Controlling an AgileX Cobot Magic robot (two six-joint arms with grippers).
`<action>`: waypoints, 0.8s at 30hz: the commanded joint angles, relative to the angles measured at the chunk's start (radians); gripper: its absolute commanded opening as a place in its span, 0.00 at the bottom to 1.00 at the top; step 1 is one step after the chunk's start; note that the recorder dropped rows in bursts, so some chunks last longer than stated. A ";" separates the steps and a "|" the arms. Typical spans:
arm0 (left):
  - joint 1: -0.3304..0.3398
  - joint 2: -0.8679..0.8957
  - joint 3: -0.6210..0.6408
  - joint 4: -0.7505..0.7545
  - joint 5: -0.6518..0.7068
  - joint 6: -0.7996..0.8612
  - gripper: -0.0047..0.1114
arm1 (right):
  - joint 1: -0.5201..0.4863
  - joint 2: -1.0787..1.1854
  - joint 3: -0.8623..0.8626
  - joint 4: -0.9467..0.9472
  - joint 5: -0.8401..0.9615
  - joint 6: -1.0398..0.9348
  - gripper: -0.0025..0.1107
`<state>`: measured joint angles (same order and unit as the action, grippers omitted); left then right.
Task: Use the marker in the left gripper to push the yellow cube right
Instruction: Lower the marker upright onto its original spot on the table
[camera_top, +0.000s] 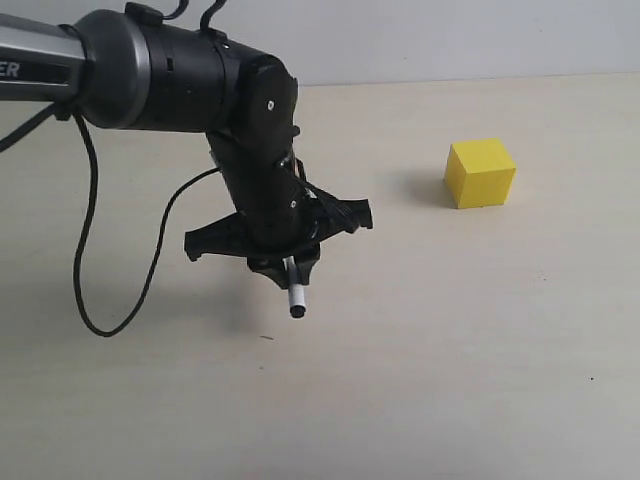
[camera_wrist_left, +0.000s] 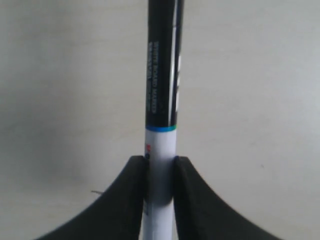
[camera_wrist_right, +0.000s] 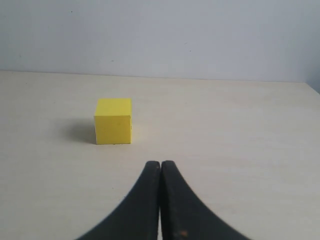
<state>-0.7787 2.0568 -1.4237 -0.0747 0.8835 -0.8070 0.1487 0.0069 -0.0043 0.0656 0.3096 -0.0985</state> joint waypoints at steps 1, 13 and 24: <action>0.002 0.027 -0.046 -0.008 0.015 -0.014 0.04 | -0.003 -0.007 0.004 -0.005 -0.010 -0.002 0.02; 0.033 0.122 -0.224 -0.002 0.098 -0.009 0.04 | -0.003 -0.007 0.004 -0.005 -0.010 -0.002 0.02; 0.052 0.187 -0.245 0.020 0.130 -0.003 0.04 | -0.003 -0.007 0.004 -0.005 -0.010 -0.002 0.02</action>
<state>-0.7285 2.2300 -1.6615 -0.0625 1.0097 -0.8114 0.1487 0.0069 -0.0043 0.0656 0.3096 -0.0985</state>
